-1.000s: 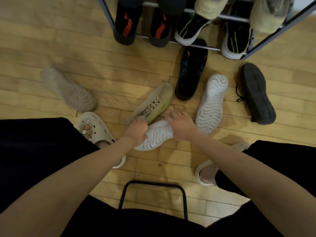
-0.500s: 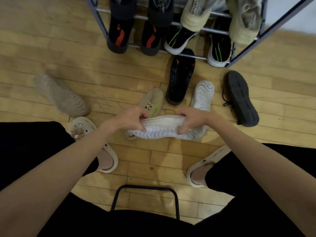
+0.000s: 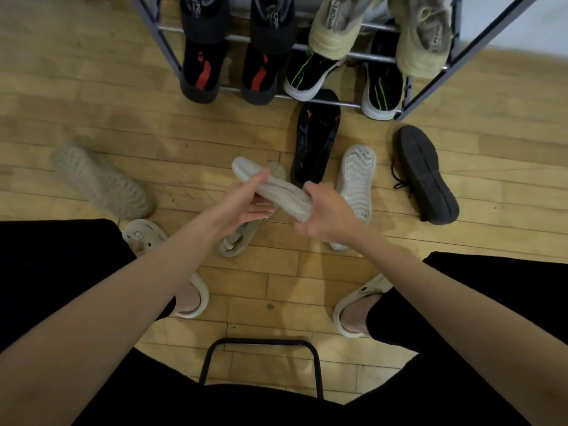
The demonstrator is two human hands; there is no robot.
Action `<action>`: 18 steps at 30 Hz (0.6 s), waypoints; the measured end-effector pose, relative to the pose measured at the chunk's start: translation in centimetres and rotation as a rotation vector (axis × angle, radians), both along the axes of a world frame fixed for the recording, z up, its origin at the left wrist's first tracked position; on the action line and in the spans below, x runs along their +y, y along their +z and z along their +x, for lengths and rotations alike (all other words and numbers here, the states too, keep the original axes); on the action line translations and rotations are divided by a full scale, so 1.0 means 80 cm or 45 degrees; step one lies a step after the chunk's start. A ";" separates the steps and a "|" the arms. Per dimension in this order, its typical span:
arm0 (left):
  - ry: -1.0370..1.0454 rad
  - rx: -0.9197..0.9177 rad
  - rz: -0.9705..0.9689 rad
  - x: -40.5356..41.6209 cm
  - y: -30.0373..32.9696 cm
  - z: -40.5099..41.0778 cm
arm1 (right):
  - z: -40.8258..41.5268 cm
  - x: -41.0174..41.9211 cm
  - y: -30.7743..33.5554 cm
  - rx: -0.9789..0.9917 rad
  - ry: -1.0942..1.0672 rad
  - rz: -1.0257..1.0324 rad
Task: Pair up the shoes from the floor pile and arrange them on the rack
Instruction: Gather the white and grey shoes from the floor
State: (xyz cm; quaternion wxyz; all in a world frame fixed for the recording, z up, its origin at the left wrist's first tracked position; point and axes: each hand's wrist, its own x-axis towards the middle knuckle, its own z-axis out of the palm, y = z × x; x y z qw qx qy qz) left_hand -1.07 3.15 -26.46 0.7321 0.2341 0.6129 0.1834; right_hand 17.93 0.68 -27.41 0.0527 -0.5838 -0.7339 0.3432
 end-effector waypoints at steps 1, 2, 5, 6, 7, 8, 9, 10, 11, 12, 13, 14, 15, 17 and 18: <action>0.038 -0.038 -0.007 -0.004 -0.005 0.002 | -0.004 -0.005 -0.004 -0.003 0.019 0.003; 0.087 -0.071 -0.015 -0.008 -0.009 0.005 | -0.007 -0.009 -0.006 0.003 0.037 0.005; 0.199 -0.048 -0.020 -0.011 -0.016 0.008 | -0.003 -0.010 -0.006 0.092 0.128 0.009; 0.201 0.001 -0.009 -0.010 -0.020 0.006 | 0.002 -0.007 -0.006 0.126 0.145 0.004; 0.191 0.059 0.008 -0.008 -0.023 0.003 | 0.009 -0.002 -0.006 0.134 0.141 -0.003; 0.184 0.115 0.024 -0.006 -0.025 0.000 | 0.018 0.005 -0.009 0.108 0.120 -0.004; 0.180 0.161 0.042 -0.005 -0.027 -0.003 | 0.029 0.014 -0.016 0.040 0.089 0.002; 0.172 0.191 0.067 -0.004 -0.028 -0.005 | 0.041 0.021 -0.023 -0.065 0.048 0.008; 0.155 0.203 0.098 -0.003 -0.029 -0.007 | 0.053 0.029 -0.033 -0.187 -0.015 -0.009; 0.135 0.201 0.127 -0.003 -0.029 -0.007 | 0.065 0.035 -0.044 -0.302 -0.099 -0.056; 0.122 0.205 0.146 -0.004 -0.029 -0.006 | 0.075 0.040 -0.055 -0.372 -0.219 -0.133; 0.119 0.229 0.152 -0.003 -0.032 -0.005 | 0.084 0.045 -0.064 -0.394 -0.363 -0.229; 0.113 0.274 0.147 -0.002 -0.035 -0.003 | 0.091 0.050 -0.073 -0.396 -0.515 -0.315; 0.089 0.363 0.123 0.000 -0.043 0.002 | 0.101 0.059 -0.090 -0.407 -0.705 -0.393; 0.090 0.381 0.113 0.000 -0.047 0.004 | 0.103 0.064 -0.097 -0.409 -0.754 -0.396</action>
